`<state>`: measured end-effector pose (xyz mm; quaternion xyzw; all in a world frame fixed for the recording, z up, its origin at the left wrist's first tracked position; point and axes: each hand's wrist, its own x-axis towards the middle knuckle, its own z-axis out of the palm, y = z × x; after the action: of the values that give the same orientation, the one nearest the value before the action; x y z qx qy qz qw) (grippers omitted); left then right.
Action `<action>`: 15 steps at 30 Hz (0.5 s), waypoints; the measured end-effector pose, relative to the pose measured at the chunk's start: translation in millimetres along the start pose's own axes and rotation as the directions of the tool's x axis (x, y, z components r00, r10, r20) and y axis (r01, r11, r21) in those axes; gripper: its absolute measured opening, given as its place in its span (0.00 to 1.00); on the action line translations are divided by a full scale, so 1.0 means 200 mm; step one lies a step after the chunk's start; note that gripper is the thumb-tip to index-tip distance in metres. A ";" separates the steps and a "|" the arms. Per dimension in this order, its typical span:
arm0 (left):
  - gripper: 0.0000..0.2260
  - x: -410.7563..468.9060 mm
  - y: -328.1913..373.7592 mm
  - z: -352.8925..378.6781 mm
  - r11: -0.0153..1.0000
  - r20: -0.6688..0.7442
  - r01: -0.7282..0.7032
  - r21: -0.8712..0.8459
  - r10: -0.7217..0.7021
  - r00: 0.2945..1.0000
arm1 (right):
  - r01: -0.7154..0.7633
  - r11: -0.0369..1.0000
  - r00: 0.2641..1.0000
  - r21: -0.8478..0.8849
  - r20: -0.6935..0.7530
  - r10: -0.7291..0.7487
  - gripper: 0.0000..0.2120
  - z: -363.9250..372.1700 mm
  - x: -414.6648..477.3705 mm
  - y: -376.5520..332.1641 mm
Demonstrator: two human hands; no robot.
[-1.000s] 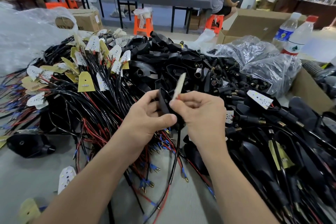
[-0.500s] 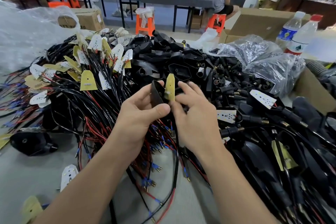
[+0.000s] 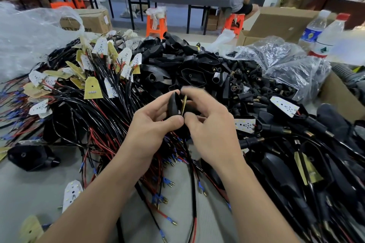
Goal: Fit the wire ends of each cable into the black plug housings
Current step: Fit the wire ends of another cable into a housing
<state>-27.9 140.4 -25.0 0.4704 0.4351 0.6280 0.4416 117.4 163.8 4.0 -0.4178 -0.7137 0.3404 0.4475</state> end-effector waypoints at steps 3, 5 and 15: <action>0.26 0.00 0.00 0.00 1.000 0.005 0.010 -0.014 -0.010 1.000 | 0.028 0.999 1.000 -0.021 0.008 -0.027 0.20 -0.01 0.01 0.00; 0.24 -0.01 0.00 0.00 1.000 -0.006 0.013 -0.025 -0.013 1.000 | 0.007 1.000 0.999 0.003 0.049 -0.008 0.21 -0.01 0.02 0.02; 0.22 0.00 0.05 0.00 0.991 -0.135 0.072 -0.109 -0.086 0.987 | -0.228 0.873 0.955 0.430 0.274 0.114 0.32 -0.04 0.05 0.06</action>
<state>-29.7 138.1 -16.3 0.3840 0.4500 0.6632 0.4585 125.0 177.6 0.2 -0.3184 -0.6221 0.5852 0.4114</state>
